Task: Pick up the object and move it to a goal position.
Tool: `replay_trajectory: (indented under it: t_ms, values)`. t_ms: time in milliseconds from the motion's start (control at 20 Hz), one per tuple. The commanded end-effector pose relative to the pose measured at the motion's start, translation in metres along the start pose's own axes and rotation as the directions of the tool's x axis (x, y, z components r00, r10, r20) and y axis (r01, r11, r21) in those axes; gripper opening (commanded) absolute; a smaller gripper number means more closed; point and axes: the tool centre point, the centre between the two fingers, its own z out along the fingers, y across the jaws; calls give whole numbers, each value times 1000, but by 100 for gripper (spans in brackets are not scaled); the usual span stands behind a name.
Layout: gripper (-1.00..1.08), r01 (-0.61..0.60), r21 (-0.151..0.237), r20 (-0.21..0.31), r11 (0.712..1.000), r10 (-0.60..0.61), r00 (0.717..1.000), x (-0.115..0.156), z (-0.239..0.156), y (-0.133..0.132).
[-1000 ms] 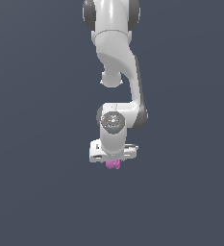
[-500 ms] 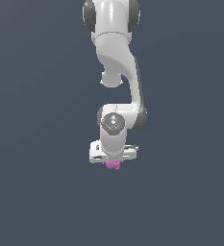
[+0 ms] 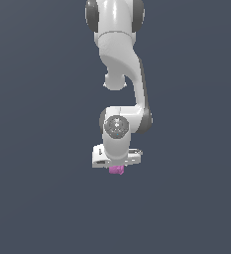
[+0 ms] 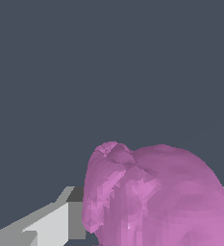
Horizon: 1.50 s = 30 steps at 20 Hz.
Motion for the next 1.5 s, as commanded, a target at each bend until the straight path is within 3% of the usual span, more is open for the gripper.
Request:
replay_trajectory:
  t_ms: [0,350,1100,1450]
  values:
    - [-100,0,0,-2,1000,0,1000,1,-8,0]
    - [-100,0,0,-2,1000,0,1000,3,-57,3]
    - [-100,0,0,-2,1000,0,1000,12,-221,11]
    - [-100,0,0,-2,1000,0,1000,18,-274,13]
